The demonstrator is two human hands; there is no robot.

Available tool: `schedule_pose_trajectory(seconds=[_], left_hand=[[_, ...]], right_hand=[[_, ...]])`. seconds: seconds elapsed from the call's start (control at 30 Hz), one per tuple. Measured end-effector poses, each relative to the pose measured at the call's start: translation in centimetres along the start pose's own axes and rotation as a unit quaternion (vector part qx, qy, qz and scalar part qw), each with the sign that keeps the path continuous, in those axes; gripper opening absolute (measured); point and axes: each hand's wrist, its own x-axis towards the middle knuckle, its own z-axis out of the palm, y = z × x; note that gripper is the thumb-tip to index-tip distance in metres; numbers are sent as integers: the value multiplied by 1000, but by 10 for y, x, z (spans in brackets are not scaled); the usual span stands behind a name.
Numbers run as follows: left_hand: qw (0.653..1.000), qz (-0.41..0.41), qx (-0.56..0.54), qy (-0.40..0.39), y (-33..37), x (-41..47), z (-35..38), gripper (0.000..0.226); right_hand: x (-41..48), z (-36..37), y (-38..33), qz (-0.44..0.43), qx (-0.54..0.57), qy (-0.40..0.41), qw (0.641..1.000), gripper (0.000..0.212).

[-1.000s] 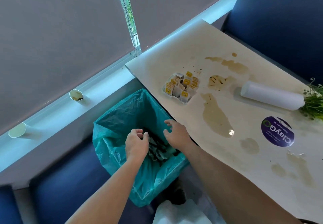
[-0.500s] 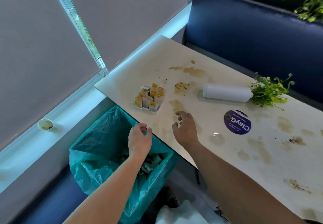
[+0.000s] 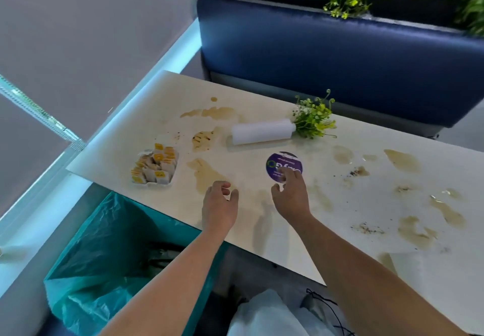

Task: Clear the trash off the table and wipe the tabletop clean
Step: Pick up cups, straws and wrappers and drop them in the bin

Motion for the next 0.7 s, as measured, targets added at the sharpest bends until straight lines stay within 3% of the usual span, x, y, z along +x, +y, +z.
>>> schedule_pose_trajectory(seconds=[0.7], left_hand=[[984,88,54,-144,114,-113,196,21]], right_hand=[[-55,-179,176,95,16,119,988,45]])
